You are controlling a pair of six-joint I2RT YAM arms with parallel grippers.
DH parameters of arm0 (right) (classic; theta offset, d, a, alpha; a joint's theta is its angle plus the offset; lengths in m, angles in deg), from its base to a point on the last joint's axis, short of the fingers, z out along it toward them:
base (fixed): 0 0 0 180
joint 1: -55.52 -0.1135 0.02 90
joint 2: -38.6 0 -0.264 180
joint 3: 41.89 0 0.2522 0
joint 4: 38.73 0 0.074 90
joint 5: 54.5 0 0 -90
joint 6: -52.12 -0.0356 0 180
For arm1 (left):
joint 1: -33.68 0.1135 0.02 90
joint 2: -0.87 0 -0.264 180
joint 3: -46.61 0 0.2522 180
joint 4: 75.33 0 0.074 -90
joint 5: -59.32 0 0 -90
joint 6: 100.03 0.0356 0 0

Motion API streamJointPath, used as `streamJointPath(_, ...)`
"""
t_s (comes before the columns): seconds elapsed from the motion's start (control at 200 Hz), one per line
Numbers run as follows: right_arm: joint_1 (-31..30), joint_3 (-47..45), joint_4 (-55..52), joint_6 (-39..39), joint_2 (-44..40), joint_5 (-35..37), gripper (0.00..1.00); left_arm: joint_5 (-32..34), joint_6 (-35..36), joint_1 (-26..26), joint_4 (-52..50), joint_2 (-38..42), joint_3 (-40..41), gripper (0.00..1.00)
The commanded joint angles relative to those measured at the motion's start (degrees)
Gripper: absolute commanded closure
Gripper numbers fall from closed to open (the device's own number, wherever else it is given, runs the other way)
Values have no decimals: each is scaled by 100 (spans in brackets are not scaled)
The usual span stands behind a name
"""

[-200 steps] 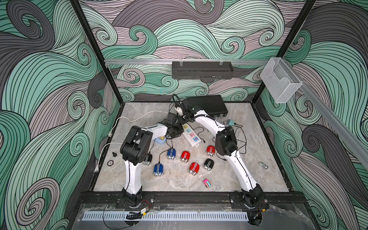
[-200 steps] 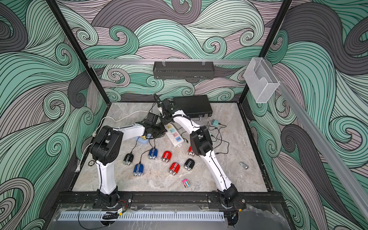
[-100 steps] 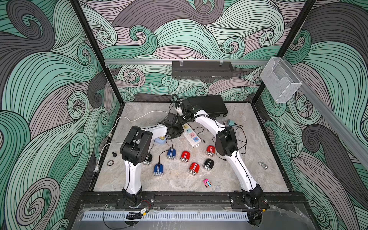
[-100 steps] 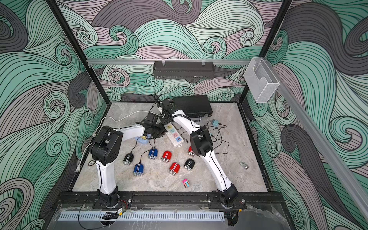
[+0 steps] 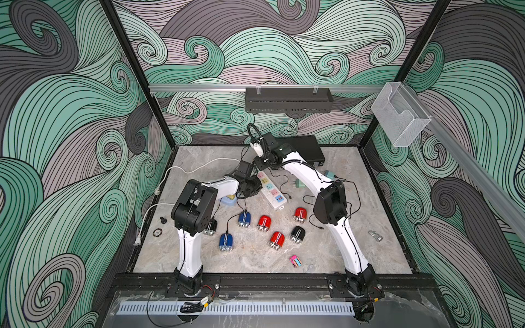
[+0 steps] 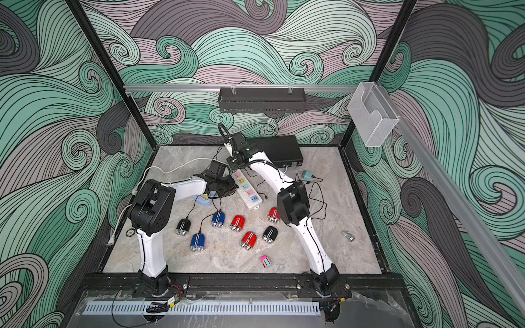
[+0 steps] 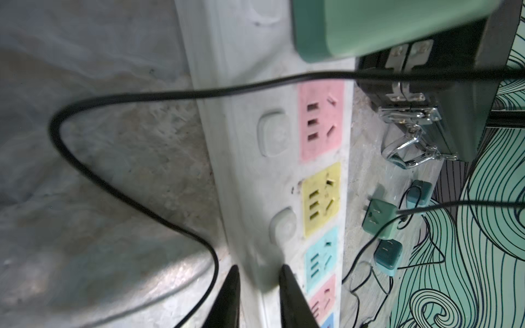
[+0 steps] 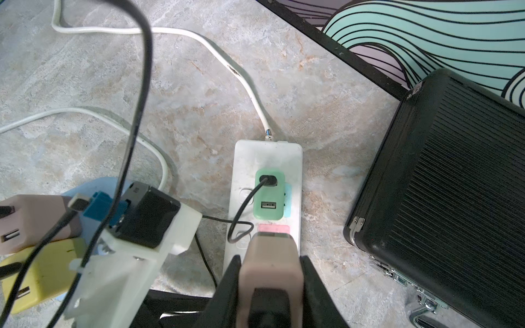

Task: Unplug the electric shaver
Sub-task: Remove the plug from the socket, then place the plug at the center of the board.

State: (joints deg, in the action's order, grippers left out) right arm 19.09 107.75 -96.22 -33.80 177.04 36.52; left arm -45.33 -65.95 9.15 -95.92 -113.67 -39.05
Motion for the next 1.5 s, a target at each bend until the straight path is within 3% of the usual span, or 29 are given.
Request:
streamJointPath(0.0,-7,-227,-29,11,-401,130,76,269,117,-7,-757,-157,36,76)
streamJointPath(0.25,-11,-1023,173,-230,-1237,487,76,379,243,-82,-915,-64,-105,75)
streamJointPath(0.991,17,-4137,697,-870,-5075,1725,75,656,809,-196,-1381,361,-491,74)
streamJointPath(1.361,83,-5557,-319,-1357,-6854,2471,72,786,1056,-280,-1642,561,-746,73)
streamJointPath(1.496,200,-6282,-406,-1651,-7300,2365,72,806,1092,-303,-1671,595,-731,72)
